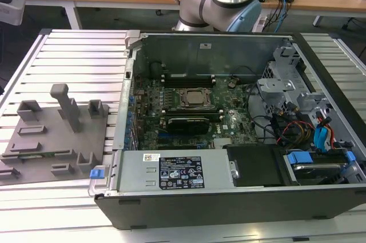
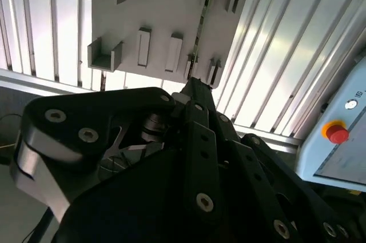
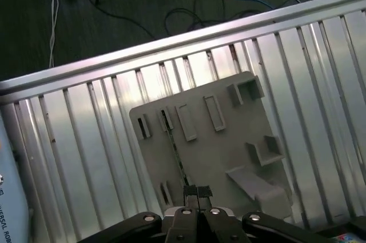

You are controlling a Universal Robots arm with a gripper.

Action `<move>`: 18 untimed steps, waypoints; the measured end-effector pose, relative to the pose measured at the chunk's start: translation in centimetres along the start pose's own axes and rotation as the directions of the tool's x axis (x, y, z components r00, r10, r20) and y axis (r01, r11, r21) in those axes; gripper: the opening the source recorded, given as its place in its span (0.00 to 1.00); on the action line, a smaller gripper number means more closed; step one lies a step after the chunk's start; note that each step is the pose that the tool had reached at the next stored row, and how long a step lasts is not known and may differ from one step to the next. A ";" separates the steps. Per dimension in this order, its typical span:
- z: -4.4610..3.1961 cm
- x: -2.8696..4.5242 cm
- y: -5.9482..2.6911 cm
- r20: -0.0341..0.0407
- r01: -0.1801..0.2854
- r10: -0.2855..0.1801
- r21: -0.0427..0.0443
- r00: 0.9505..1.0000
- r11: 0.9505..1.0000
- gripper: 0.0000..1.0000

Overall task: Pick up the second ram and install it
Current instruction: 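Pick up the second ram and move it above second insertion slot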

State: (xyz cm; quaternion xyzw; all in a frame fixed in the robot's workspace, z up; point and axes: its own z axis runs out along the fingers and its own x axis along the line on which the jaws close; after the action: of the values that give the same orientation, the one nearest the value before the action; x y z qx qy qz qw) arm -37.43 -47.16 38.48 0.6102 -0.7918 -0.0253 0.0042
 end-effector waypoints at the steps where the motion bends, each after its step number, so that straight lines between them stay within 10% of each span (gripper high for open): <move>1: 0.00 0.00 0.00 -0.001 0.018 -0.018 0.000 1.000 1.000 0.11; 6: 0.00 0.00 0.00 -0.004 0.089 -0.089 -0.002 0.996 0.996 0.11; 18: 0.00 0.00 0.00 -0.010 0.249 -0.249 -0.007 0.969 0.969 0.11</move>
State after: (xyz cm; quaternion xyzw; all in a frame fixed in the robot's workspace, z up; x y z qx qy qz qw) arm -37.43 -47.16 38.48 0.7048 -0.7089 -0.0245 0.0073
